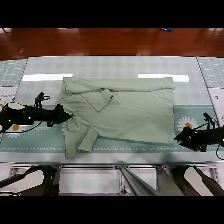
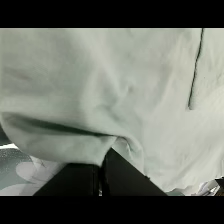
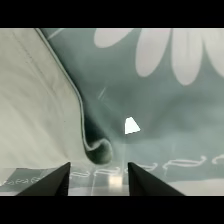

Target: Fold the shirts.

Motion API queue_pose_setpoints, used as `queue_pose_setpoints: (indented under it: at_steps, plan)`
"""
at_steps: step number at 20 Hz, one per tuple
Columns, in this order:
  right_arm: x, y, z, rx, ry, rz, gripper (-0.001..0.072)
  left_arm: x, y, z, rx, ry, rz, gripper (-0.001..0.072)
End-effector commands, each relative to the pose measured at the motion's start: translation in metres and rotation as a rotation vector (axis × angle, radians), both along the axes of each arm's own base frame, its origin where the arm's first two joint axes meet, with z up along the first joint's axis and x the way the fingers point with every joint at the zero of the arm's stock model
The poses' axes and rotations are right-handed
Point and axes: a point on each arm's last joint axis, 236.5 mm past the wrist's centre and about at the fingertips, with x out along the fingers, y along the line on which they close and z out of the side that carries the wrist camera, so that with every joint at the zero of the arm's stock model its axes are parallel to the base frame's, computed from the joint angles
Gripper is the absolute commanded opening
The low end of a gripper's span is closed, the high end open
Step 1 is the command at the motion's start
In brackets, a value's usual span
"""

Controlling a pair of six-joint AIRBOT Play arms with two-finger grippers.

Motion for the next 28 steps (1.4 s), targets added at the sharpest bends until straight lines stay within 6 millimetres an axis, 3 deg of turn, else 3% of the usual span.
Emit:
queue_pose_setpoints:
  at_steps: [1,9,10,11,12,13,15,17,19,22,25,27,28]
  plan:
    - [0.008,0.007,-0.006,0.048,-0.01,-0.016,0.0416,0.0,0.0,0.0,0.0,-0.001,-0.002,0.0018]
    - [0.047,0.033,-0.014,0.237,-0.112,-0.069,0.041,0.001,0.001,0.0,0.005,-0.008,-0.004,0.0018]
    - [0.053,0.039,-0.01,0.278,-0.148,-0.057,0.0369,0.002,0.001,0.0,0.012,-0.021,-0.014,0.0018]
    - [0.058,0.045,-0.005,0.311,-0.171,-0.056,0.0248,0.002,0.002,0.0,0.013,-0.025,-0.018,0.0018]
    - [0.064,0.049,0.003,0.339,-0.217,-0.042,0.0022,0.003,0.002,0.001,0.013,-0.028,-0.018,0.0018]
    - [0.073,0.048,0.008,0.34,-0.257,-0.046,0.0029,0.007,0.003,0.004,0.014,-0.038,-0.02,0.0018]
    - [0.097,0.026,0.014,0.256,-0.317,-0.093,0.0028,0.018,0.004,0.013,0.02,-0.081,-0.034,0.0018]
    - [0.122,0.012,0.044,0.221,-0.402,-0.087,0.0028,0.034,0.004,0.033,0.011,-0.13,-0.05,0.0018]
    - [0.147,-0.002,0.089,0.18,-0.497,-0.066,0.0028,0.06,0.005,0.069,0.004,-0.221,-0.066,0.0018]
    - [0.193,-0.011,0.191,0.037,-0.751,0.029,0.0027,0.11,0.01,0.169,0.033,-0.484,-0.075,0.0017]
    - [0.233,0.008,0.322,-0.086,-1.045,0.094,0.0027,0.138,0.024,0.298,0.12,-0.784,-0.063,0.0017]
    - [0.236,0.023,0.414,-0.149,-1.25,0.119,0.0027,0.135,0.032,0.385,0.189,-0.978,-0.059,0.0017]
    - [0.231,0.025,0.451,-0.175,-1.327,0.12,0.0027,0.129,0.038,0.423,0.226,-1.059,-0.047,0.0017]
